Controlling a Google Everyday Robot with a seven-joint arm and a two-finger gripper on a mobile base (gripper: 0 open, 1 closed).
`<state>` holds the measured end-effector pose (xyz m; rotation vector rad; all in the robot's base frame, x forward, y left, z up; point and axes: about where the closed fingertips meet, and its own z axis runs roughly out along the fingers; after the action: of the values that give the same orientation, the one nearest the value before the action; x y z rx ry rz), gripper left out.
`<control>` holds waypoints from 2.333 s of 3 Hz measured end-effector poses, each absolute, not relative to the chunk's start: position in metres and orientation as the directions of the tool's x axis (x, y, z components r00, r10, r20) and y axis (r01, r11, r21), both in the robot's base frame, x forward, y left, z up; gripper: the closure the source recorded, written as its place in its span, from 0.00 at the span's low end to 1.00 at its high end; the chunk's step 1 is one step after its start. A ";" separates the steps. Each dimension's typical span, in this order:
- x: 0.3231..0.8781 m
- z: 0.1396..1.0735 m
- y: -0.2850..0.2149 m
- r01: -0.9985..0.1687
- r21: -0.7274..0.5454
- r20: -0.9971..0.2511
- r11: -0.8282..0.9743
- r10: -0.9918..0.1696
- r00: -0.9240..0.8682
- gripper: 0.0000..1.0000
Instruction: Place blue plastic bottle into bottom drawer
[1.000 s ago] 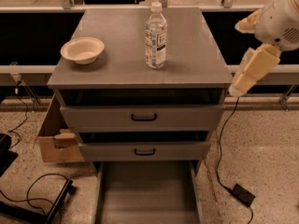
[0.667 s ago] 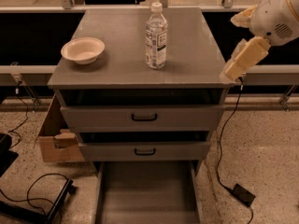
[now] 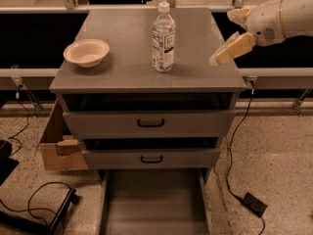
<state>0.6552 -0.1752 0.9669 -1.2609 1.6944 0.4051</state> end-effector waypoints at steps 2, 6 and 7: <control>0.665 0.962 -0.170 -0.892 -0.251 -0.859 0.376 -0.511 0.027 0.00; 0.769 0.903 -0.078 -0.883 -0.094 -0.978 0.461 -0.206 -0.004 0.00; 0.760 0.916 -0.056 -0.895 -0.101 -0.986 0.434 -0.166 0.031 0.00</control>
Offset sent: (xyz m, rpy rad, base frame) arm 0.0065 0.0014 -0.0055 0.0505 -0.0108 0.0309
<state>0.7595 -0.0559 0.9157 -1.0014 1.4510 0.7402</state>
